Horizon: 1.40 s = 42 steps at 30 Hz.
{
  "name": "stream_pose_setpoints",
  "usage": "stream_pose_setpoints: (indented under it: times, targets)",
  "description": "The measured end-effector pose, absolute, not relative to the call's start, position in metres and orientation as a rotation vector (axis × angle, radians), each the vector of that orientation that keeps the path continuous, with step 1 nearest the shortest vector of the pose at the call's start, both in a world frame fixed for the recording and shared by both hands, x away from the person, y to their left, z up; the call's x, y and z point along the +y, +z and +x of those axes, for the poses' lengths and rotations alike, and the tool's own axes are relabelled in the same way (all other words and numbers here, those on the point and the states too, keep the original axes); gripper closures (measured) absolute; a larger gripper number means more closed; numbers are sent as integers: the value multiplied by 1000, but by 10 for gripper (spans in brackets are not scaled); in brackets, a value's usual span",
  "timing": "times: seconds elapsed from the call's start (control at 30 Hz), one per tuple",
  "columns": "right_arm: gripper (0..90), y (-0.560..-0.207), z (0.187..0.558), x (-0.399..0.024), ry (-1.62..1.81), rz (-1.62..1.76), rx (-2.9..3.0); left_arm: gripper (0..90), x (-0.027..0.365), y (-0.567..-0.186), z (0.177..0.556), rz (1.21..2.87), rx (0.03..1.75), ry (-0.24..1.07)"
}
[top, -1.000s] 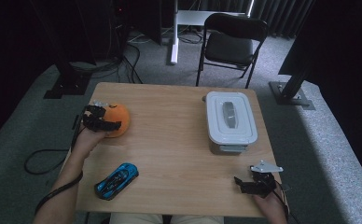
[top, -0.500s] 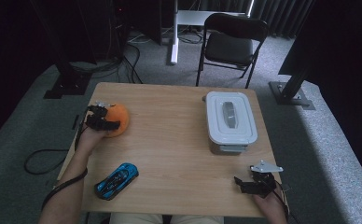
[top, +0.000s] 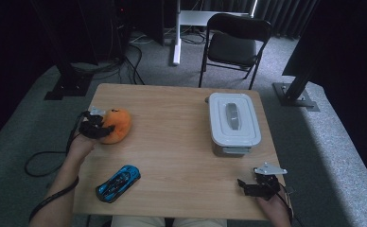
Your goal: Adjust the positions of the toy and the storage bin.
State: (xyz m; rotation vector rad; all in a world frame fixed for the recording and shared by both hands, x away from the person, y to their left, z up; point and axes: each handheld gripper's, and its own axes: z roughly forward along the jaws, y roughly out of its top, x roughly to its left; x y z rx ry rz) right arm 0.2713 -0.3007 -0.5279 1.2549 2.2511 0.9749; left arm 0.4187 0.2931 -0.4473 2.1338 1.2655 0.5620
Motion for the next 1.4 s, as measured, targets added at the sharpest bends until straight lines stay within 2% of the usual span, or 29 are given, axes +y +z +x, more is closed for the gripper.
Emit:
stream_pose_setpoints:
  times: [0.4,0.67,0.77,0.87,0.9,1.03,1.1,1.2,1.4]
  targets:
    - [144,-528,271,-301,975,1255,2251,637,312,-441,379,2182,1021,542]
    - [144,-528,271,-301,975,1255,2251,635,311,-441,371,2249,956,507]
    - [144,-528,271,-301,975,1255,2251,580,309,-454,371,2283,929,470]
    - [144,-528,271,-301,975,1255,2251,450,309,-457,369,2242,930,476]
    - [144,-528,271,-301,975,1255,2251,365,309,-457,369,2230,938,476]
    - [144,-528,271,-301,974,1255,2251,192,309,-452,368,2204,949,507]
    - [143,-528,271,-300,973,1259,2248,179,309,-448,367,2194,954,508]
    - [138,-528,271,-301,973,1262,2248,108,309,-439,366,2140,979,514]
    - [123,-528,271,-300,963,1276,2242,108,301,-423,363,2066,971,536]
